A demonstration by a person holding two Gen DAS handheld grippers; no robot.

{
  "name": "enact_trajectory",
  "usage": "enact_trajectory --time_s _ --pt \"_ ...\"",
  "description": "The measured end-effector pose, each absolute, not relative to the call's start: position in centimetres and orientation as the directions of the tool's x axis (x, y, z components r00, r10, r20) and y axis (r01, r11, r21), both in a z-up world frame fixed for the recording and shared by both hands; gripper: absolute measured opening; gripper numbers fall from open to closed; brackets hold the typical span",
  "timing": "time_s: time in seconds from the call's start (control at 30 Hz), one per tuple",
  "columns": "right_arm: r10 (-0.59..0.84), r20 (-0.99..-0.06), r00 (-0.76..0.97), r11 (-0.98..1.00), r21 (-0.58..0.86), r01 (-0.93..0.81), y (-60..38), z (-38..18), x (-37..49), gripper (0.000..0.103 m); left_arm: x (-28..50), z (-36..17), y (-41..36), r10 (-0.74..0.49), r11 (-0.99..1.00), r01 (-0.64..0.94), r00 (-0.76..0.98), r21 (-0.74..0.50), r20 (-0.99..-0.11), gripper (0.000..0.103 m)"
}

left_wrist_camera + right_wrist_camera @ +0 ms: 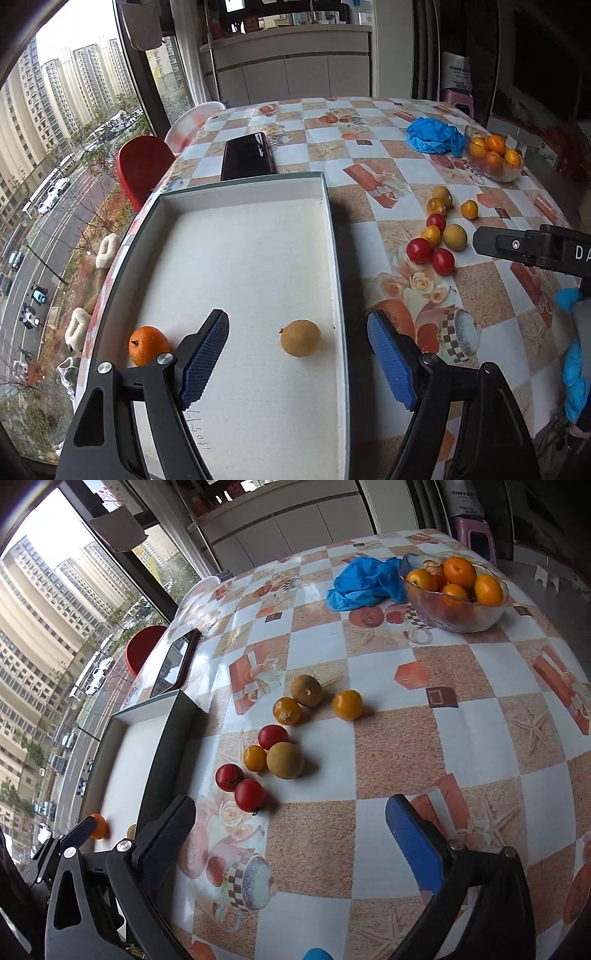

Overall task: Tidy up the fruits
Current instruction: 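Move both open tools back toward the fruits on the tablecloth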

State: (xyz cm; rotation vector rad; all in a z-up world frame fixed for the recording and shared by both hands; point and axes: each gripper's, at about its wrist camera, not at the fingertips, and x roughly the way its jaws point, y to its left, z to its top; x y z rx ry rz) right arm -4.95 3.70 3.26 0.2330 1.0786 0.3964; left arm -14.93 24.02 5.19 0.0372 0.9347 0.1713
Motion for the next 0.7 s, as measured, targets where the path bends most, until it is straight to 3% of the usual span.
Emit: enact_trajectory --time_s 0.33,0.7 --pt "0.313 -0.847 0.429 0.948 0.304 -0.090 -2.1 1.1 -4.2 0.103 -13.6 4.5 19.3 0.080 0.997 -0.051 0.558 0.062 -0.826 0.079" --pt "0.177 -0.859 0.480 0.980 0.107 -0.169 -2.3 0.6 -4.8 0.103 -10.9 2.2 15.9 0.043 0.999 -0.044 0.508 0.024 -0.860 0.079"
